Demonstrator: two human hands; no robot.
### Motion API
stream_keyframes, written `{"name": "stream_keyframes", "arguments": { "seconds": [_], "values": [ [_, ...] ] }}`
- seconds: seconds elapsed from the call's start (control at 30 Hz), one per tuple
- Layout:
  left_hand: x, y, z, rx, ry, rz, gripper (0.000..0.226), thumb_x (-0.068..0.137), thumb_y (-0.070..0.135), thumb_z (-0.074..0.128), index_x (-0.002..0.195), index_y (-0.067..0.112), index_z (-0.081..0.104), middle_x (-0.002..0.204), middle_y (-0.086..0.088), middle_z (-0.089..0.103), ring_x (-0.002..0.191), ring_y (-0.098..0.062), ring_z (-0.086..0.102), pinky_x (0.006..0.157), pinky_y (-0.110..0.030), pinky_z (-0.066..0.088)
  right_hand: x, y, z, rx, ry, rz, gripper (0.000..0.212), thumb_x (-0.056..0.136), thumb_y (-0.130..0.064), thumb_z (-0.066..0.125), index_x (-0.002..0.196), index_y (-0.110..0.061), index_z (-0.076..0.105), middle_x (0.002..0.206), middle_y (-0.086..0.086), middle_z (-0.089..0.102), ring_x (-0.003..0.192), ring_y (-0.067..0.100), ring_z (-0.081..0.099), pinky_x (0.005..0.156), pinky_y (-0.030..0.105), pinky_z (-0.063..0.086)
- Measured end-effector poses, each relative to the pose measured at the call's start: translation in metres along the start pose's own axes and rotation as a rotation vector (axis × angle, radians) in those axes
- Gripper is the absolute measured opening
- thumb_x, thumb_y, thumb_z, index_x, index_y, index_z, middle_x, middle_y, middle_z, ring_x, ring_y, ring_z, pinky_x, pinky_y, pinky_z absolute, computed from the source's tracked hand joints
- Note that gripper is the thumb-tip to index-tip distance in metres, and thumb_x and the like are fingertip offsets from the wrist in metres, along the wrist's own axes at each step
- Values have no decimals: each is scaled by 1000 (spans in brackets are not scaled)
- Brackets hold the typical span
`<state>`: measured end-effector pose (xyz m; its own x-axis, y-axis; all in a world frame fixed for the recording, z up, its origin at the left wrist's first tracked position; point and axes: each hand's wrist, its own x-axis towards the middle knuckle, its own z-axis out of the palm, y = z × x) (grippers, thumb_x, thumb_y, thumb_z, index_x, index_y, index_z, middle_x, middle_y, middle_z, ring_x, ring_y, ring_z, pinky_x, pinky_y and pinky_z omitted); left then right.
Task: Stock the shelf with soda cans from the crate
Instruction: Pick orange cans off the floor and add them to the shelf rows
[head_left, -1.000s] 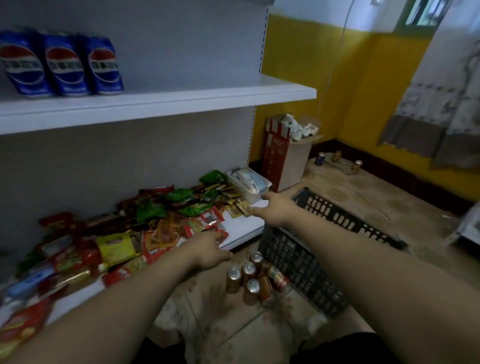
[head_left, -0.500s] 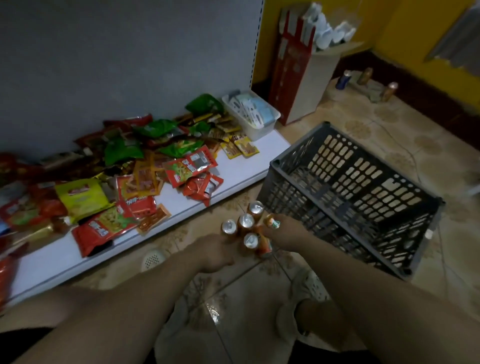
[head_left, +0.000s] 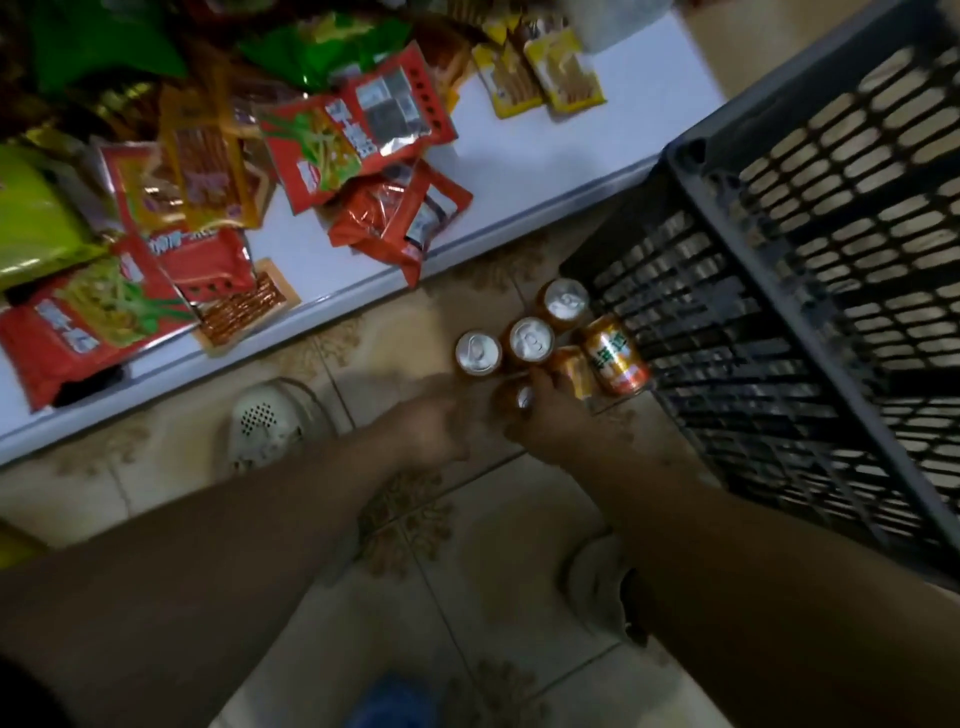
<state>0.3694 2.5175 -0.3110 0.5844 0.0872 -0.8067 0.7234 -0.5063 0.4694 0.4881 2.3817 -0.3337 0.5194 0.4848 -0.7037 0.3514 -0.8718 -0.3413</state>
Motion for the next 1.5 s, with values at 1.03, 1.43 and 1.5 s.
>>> {"name": "stream_keyframes", "arguments": {
  "seconds": [1.03,1.43,1.5],
  "values": [
    [-410,47,-29,-826,889,529,68,71,7,80,128,26,47,106,11,60,94,-7,62,84,-27,52,-376,-222,-107,1157,483,-656,34,92,-33,60,117,-9,57,97,0,63,80,5,60,58,15,48],
    [-534,53,-40,-1168,1116,760,33,80,12,72,103,27,54,103,-3,68,95,-20,68,88,-42,55,-484,-321,-131,848,330,-1069,59,84,-32,70,135,-35,41,120,-1,59,108,19,61,89,43,55],
    [-555,40,-48,-1139,1171,734,35,81,15,71,105,30,51,105,-1,65,95,-18,66,87,-40,55,-493,-345,-132,730,295,-1096,69,81,-31,73,139,-35,35,123,-3,55,109,17,59,90,41,54]
  ]
}}
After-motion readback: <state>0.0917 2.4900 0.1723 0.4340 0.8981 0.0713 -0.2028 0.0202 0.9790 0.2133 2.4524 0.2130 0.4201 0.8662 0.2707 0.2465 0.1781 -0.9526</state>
